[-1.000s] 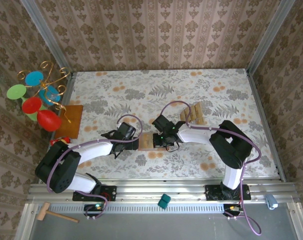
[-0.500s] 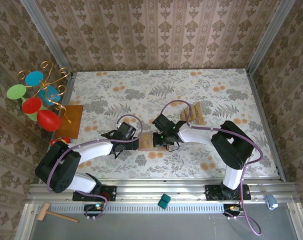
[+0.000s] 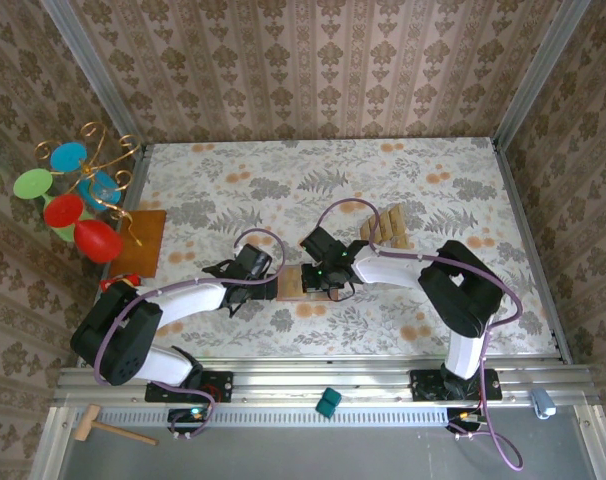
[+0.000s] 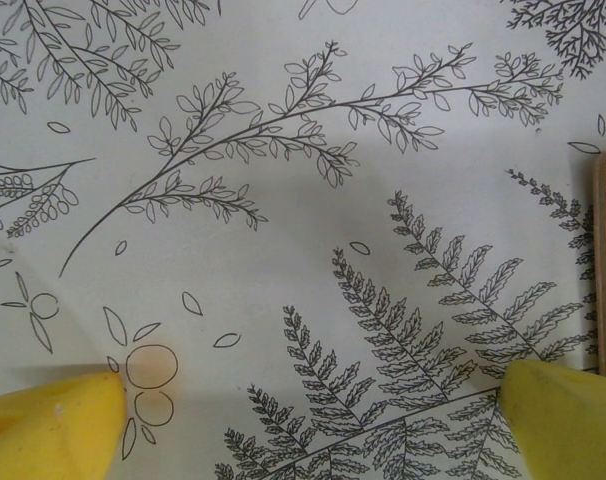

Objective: Put the credit cards into the card holder
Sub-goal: Insert the credit card into the card slot.

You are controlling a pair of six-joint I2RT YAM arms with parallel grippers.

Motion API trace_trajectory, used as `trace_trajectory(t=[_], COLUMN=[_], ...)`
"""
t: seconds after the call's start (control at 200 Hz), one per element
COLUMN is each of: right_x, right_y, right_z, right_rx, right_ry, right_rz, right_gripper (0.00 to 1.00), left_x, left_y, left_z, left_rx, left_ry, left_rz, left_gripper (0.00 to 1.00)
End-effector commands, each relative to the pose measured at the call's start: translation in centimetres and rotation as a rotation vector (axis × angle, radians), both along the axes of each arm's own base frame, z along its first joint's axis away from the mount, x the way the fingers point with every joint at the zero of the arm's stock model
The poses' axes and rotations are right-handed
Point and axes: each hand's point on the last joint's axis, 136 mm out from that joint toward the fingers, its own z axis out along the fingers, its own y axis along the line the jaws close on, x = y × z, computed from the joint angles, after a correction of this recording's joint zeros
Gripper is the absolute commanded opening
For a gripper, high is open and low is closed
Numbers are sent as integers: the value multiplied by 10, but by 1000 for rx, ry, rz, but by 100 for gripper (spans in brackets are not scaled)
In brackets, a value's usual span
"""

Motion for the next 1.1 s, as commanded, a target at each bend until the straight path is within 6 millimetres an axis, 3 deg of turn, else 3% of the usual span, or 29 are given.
trace_trajectory(t=[0.0,1.095], right_x=[-2,1], right_y=[2,28], right_z=[-4,-7], right_rx=[-11,48], right_ry=[18,45], right_rz=[-5,16], right_gripper=[0,0], left_x=[-20,-25], left_y=[-14,-27], left_z=[-29,-39], left_rx=[-48,-67], left_ry=[114,132], left_rz=[-56,-80], left_gripper=[98,98])
